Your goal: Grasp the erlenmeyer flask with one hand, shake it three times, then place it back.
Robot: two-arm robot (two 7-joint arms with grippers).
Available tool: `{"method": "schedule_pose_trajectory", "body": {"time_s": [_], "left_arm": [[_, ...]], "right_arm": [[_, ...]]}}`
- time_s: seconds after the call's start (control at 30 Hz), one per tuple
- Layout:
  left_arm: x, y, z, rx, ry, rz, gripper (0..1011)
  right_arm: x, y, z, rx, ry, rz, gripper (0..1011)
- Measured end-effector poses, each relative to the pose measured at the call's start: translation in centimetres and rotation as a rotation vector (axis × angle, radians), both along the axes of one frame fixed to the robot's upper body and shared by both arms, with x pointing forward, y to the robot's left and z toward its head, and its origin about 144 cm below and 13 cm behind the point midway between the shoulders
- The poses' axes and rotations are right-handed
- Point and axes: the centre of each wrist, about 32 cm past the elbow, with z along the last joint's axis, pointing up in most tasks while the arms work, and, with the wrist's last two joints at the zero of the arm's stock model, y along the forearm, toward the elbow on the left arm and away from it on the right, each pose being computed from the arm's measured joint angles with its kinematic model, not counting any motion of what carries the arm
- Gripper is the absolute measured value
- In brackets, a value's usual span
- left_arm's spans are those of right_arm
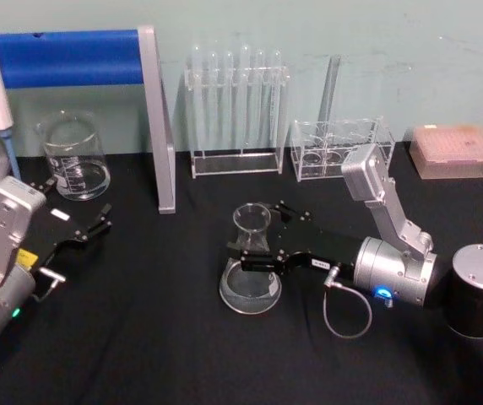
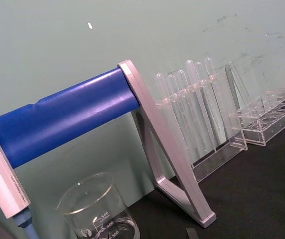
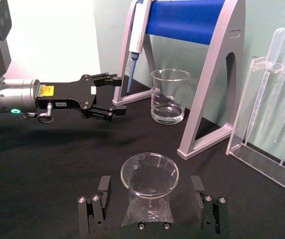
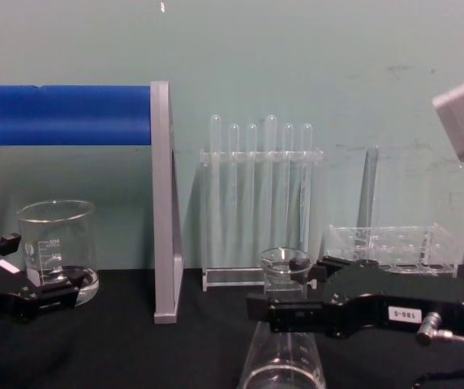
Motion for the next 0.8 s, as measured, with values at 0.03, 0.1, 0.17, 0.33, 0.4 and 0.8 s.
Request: {"method": "schedule_pose_trajectory", "body": {"time_s": [0.03,0.1,0.17,0.33,0.4,0.8], "left_arm": [[0.0,0.0,0.0,0.000,0.000,0.000,1001],[0.0,0.0,0.0,0.000,0.000,0.000,1001],[0.0,0.0,0.0,0.000,0.000,0.000,1001],[0.0,0.0,0.0,0.000,0.000,0.000,1001],[0.0,0.0,0.0,0.000,0.000,0.000,1001],[0.0,0.0,0.0,0.000,0.000,0.000,1001]], "right_arm": [[0.0,0.0,0.0,0.000,0.000,0.000,1000],[0.0,0.0,0.1,-0.001,-0.004,-0.005,1000],[-0.2,0.1,0.1,-0.008,-0.009,-0.011,1000],[-0.6,-0.1,0.2,-0.019,-0.013,-0.006,1000],[-0.8,-0.3,0.2,-0.022,-0.013,-0.004,1000],[-3.4,-2.7,0.3,-0.069,-0.004,-0.046,1000]]}}
